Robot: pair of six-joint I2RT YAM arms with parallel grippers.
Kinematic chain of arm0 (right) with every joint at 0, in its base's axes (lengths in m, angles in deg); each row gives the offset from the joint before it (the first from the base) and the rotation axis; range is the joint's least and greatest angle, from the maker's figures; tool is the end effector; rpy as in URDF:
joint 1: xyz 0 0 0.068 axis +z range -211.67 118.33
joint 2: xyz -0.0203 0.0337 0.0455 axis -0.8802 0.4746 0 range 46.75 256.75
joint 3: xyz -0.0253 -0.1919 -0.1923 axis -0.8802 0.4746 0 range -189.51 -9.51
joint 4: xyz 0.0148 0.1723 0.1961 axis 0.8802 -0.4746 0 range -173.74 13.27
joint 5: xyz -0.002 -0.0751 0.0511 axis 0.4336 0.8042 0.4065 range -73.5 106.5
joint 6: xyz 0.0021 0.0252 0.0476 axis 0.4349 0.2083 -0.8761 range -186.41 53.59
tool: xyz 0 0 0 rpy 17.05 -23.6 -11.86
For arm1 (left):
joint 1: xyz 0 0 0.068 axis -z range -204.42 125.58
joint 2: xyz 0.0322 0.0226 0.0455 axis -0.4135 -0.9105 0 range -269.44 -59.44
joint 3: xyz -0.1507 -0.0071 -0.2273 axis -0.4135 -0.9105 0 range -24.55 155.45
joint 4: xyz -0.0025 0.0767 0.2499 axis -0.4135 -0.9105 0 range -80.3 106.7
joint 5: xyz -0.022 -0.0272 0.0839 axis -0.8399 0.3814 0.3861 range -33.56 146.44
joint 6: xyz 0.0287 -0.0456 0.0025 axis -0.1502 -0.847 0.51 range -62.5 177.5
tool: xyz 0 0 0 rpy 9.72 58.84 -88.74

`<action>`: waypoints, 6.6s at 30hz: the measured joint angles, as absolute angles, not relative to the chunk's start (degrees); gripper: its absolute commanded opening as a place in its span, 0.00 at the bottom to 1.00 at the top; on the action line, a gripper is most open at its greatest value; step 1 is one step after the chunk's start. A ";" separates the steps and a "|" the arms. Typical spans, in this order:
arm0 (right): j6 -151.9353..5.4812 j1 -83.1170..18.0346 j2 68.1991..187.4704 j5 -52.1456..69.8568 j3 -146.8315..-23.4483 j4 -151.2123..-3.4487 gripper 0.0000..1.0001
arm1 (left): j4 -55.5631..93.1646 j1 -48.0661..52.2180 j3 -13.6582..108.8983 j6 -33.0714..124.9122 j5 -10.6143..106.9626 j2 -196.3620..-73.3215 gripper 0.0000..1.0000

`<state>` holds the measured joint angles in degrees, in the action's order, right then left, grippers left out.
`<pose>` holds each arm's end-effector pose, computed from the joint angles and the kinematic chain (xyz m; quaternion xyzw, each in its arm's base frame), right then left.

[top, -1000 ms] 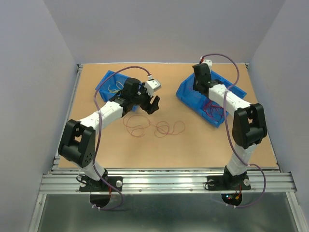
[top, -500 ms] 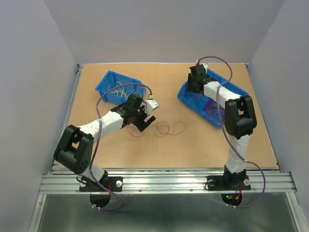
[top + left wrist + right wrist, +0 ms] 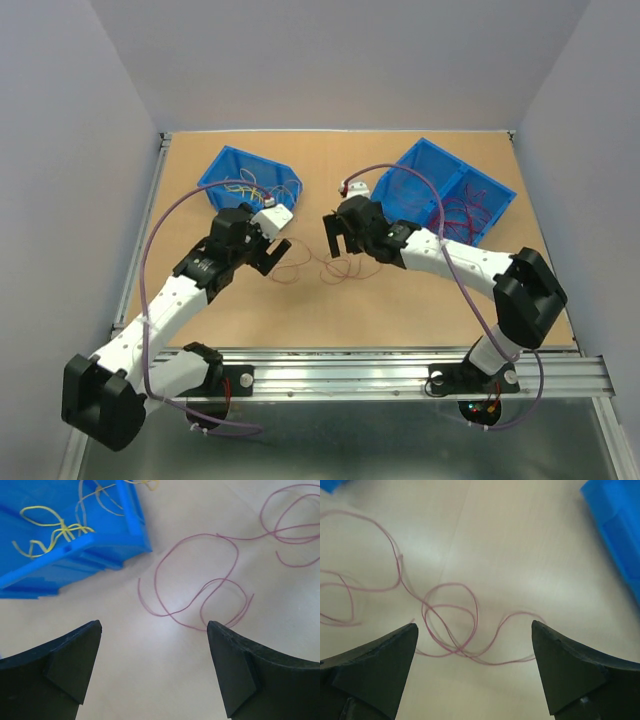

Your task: Untangle the cables

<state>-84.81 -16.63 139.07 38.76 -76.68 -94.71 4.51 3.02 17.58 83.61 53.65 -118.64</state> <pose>0.2611 0.2423 0.2545 -0.1326 0.8937 0.0545 0.4251 0.2053 -0.1085 0.2721 0.3996 0.7645 -0.0269 0.5051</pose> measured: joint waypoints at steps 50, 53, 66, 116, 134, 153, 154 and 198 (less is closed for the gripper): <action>-100.78 -0.74 174.78 52.00 -103.46 -95.13 0.00 | 2.98 -16.00 13.69 88.74 43.79 -107.68 0.99; -100.63 -0.74 174.08 53.64 -102.17 -95.61 0.01 | 3.66 -16.59 13.69 88.74 43.70 -107.88 0.99; -95.45 -14.99 149.82 50.58 -87.46 -100.99 0.01 | 4.58 -17.05 13.69 88.57 41.50 -108.78 0.99; -89.81 -46.12 160.40 40.18 -103.79 -106.27 0.48 | 16.47 5.86 56.68 67.63 39.64 -169.19 0.97; -89.96 -46.12 156.40 35.46 -99.90 -101.75 0.62 | 22.50 6.65 67.41 63.06 27.25 -179.40 0.89; -93.55 -46.12 151.70 35.68 -94.32 -94.23 0.63 | 22.52 10.32 76.03 61.53 28.01 -188.49 0.40; -93.66 -46.12 150.30 35.74 -93.58 -93.88 0.63 | 22.50 10.32 76.09 61.51 28.16 -188.51 0.38; -94.51 -46.12 139.90 41.03 -85.40 -89.10 0.63 | 22.78 15.43 77.88 62.56 32.47 -179.66 0.00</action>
<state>-94.51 -46.12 139.90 41.03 -85.40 -89.10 22.78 15.43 77.88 62.56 32.47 -179.66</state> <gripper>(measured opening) 0.631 0.026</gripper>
